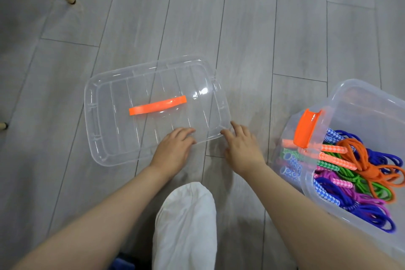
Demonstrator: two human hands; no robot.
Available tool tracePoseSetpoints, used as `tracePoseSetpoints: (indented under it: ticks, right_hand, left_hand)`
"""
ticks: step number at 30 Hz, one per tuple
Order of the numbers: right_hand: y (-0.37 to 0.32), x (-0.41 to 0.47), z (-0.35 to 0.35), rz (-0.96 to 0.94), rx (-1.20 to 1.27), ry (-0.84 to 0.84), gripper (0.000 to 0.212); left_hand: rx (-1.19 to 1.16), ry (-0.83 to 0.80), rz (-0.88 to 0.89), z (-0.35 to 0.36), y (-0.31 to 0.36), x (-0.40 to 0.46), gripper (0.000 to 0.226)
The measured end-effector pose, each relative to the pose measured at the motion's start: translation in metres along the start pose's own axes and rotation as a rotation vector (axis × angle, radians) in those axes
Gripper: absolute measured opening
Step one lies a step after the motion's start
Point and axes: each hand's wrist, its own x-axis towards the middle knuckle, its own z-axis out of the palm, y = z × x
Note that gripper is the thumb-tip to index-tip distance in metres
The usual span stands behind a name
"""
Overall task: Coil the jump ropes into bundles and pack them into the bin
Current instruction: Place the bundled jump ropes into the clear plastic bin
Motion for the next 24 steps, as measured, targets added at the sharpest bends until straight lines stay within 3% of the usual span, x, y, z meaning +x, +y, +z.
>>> tracePoseSetpoints:
  ticks: [2, 4, 10, 13, 16, 20, 24]
  right_hand:
    - [0.0, -0.001, 0.002, -0.003, -0.03, 0.097, 0.05]
    - [-0.001, -0.002, 0.003, -0.023, -0.054, 0.208, 0.037]
    - [0.003, -0.001, -0.009, -0.257, -0.161, 0.275, 0.028]
    - [0.007, -0.006, -0.03, -0.241, -0.182, 0.249, 0.029]
    - [0.008, -0.017, -0.048, -0.19, -0.112, 0.217, 0.032]
    - [0.008, -0.039, -0.068, -0.135, 0.007, 0.318, 0.029]
    - [0.008, -0.064, -0.098, -0.121, 0.062, 0.393, 0.031]
  left_hand:
    - [0.006, 0.008, 0.01, -0.003, 0.001, -0.001, 0.016]
    - [0.021, 0.011, 0.013, -0.006, 0.001, -0.003, 0.024]
    - [0.062, 0.018, 0.027, -0.018, 0.01, -0.003, 0.031]
    - [0.061, 0.052, 0.056, -0.033, 0.021, 0.0, 0.027]
    - [0.075, 0.064, 0.113, -0.05, 0.036, 0.004, 0.037]
    - [0.141, 0.111, 0.221, -0.071, 0.047, 0.01, 0.033]
    - [0.191, 0.162, 0.196, -0.109, 0.064, 0.016, 0.03]
